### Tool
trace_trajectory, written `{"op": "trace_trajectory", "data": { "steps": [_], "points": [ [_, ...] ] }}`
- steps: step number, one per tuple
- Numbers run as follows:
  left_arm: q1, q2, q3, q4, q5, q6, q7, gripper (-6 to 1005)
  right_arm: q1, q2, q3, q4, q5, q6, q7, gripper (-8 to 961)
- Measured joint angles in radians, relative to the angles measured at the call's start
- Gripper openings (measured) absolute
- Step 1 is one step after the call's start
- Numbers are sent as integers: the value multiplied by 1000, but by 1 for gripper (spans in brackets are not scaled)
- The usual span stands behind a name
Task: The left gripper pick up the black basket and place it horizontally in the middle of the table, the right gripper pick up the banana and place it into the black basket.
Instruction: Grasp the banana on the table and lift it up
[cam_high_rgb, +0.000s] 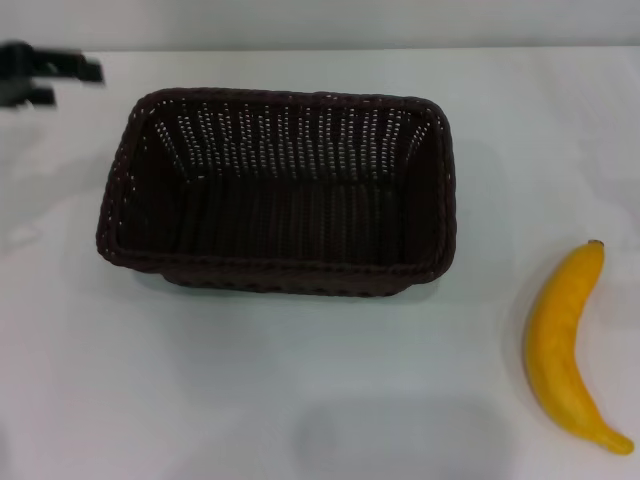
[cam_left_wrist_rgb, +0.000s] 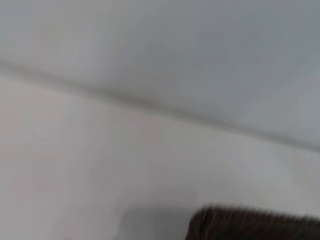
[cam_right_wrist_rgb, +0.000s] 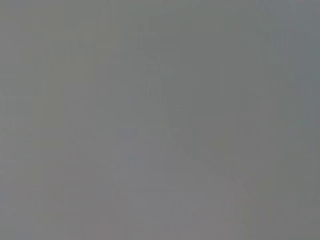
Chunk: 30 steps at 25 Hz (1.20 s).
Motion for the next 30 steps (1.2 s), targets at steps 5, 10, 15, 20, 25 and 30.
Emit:
{"op": "trace_trajectory", "data": {
  "steps": [5, 10, 15, 20, 25, 30],
  "points": [
    [130, -33, -189, 16, -286, 8, 353, 845, -77, -11, -95, -121, -16, -19, 218, 845],
    [230, -65, -269, -29, -490, 14, 617, 879, -167, -24, -117, -390, -238, -22, 596, 840],
    [337, -139, -327, -106, -699, 49, 958, 875, -195, -22, -117, -752, -641, -19, 1098, 835],
    [362, -172, -370, -170, -781, 50, 1124, 875, -155, -14, -131, -1062, -981, 84, 1484, 830],
    [364, -172, -394, -244, -830, 50, 1215, 875, -99, -10, -223, -1317, -1258, 224, 1781, 826],
    [355, -164, -394, -294, -844, 55, 1288, 875, -35, -4, -428, -1476, -1493, 351, 2057, 821]
  ]
}}
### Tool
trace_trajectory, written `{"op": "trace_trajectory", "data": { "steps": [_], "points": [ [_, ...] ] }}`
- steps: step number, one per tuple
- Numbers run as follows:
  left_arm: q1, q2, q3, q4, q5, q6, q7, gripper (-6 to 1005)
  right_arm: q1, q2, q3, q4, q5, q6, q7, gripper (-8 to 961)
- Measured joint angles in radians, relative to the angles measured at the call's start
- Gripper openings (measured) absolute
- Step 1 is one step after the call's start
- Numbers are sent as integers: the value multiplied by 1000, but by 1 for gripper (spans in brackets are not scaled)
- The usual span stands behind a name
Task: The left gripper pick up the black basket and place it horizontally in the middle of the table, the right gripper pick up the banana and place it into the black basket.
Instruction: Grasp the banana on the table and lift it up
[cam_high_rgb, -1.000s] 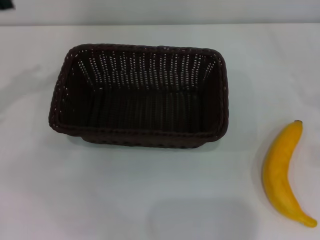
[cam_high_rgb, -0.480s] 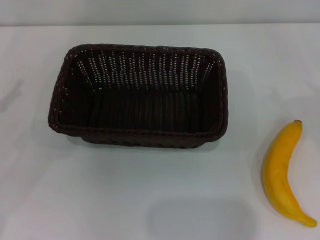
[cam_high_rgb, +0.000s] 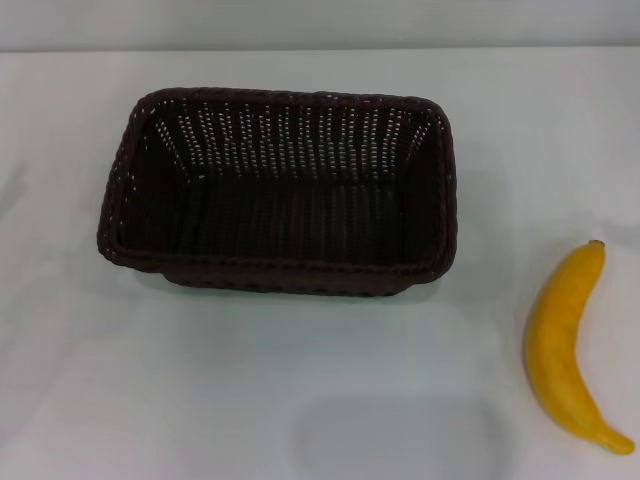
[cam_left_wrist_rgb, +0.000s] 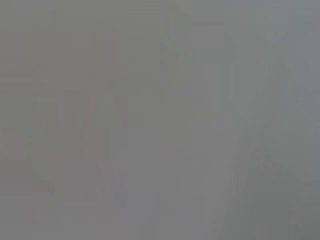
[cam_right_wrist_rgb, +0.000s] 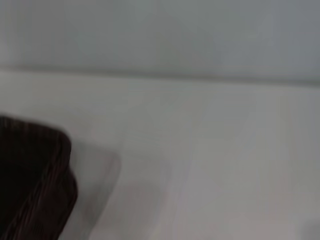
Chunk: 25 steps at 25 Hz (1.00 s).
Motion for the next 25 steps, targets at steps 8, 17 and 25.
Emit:
{"op": "trace_trajectory", "data": {
  "steps": [8, 17, 25],
  "points": [
    [-1, 13, -1, -29, -35, 8, 72, 875, 45, 6, -357, -36, -121, -13, 295, 813],
    [5, 60, 0, -30, -55, 4, 78, 875, 95, 9, -593, -28, -236, 40, 557, 805],
    [24, 94, 0, -51, -63, -5, 80, 875, 166, 12, -691, 51, -237, 74, 679, 797]
  ]
}}
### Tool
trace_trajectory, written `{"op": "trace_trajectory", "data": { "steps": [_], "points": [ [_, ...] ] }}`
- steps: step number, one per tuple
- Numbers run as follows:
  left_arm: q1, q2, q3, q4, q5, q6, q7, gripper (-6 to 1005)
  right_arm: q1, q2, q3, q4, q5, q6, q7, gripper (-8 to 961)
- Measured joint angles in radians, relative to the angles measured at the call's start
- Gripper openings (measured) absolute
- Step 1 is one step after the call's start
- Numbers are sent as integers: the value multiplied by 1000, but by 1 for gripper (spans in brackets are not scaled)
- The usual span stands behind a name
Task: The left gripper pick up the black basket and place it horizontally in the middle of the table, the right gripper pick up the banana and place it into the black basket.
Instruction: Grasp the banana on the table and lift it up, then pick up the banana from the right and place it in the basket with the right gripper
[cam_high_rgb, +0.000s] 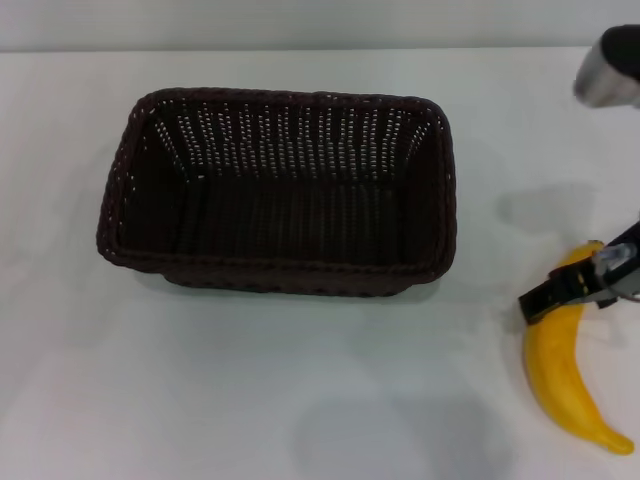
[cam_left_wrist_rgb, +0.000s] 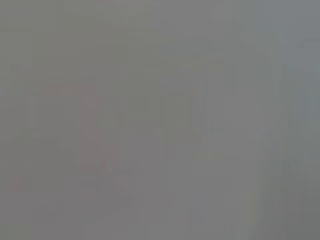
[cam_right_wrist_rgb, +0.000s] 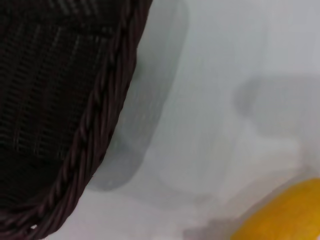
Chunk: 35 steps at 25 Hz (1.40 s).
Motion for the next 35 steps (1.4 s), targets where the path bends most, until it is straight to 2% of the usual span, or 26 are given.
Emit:
{"op": "trace_trajectory", "data": {
  "steps": [6, 16, 28, 32, 35],
  "points": [
    [1, 5, 2, -6, -2, -1, 1, 875, 42, 5, -47, 93, 0, -21, 26, 791],
    [6, 5, 0, -6, -3, -11, 2, 875, 66, 3, -93, 181, -11, -63, 27, 782],
    [13, -3, 0, -1, -9, -21, 1, 875, 91, -1, -133, 212, -85, -68, 9, 541],
    [18, -5, 0, 1, -10, -27, 0, 875, 69, -4, -72, 176, -147, -62, -45, 484],
    [23, -11, 0, 2, -12, -27, -2, 875, 35, -5, 63, 72, -171, -66, -143, 495]
  ]
}}
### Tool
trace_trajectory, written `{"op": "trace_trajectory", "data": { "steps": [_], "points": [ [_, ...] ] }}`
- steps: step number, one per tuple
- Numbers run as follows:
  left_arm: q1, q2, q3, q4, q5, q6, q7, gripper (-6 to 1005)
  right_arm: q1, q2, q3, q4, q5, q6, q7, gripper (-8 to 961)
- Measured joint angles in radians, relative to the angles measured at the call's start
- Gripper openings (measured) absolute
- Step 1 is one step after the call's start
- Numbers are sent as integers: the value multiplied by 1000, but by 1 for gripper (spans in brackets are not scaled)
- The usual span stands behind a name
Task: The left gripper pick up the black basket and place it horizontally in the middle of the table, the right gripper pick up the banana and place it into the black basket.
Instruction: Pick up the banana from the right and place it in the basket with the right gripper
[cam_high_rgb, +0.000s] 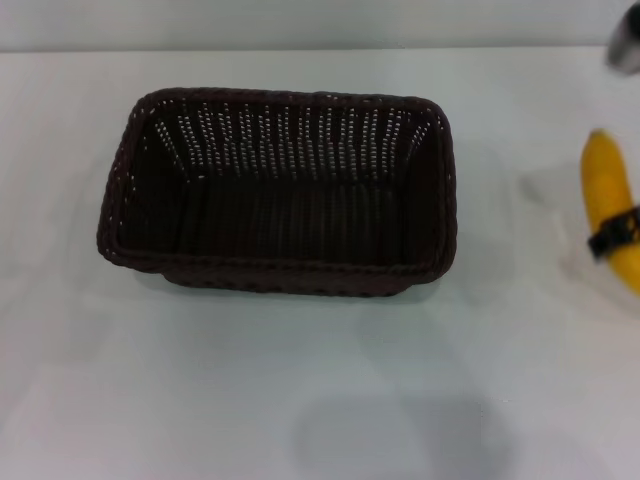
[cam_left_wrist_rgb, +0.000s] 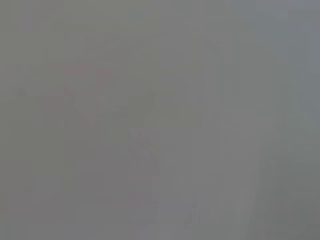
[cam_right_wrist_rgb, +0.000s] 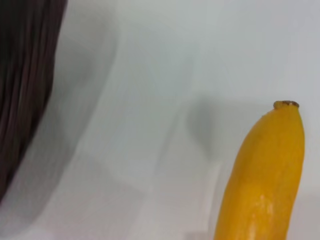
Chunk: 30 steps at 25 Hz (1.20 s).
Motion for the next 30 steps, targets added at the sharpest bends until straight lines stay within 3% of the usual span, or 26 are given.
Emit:
{"op": "trace_trajectory", "data": {
  "steps": [4, 7, 15, 19, 25, 30],
  "points": [
    [6, -7, 0, 2, -1, -6, 1, 875, -11, 1, 122, -140, 46, -57, -130, 509],
    [6, -8, 2, 3, 2, -12, 1, 875, 10, 1, 148, -184, 160, -136, -229, 520],
    [4, -13, 5, 4, 10, -3, -4, 875, 101, 5, 61, -151, 445, -321, -490, 550],
    [6, -20, 2, 4, 5, -3, -2, 875, 140, 7, -3, -52, 561, -386, -637, 564],
    [-1, -21, 2, -3, 4, 0, -1, 875, 226, 10, -53, 228, 749, -491, -781, 586],
    [-5, -23, 2, -3, 7, 1, 1, 875, 216, 7, -46, 279, 780, -536, -855, 604]
  ]
}}
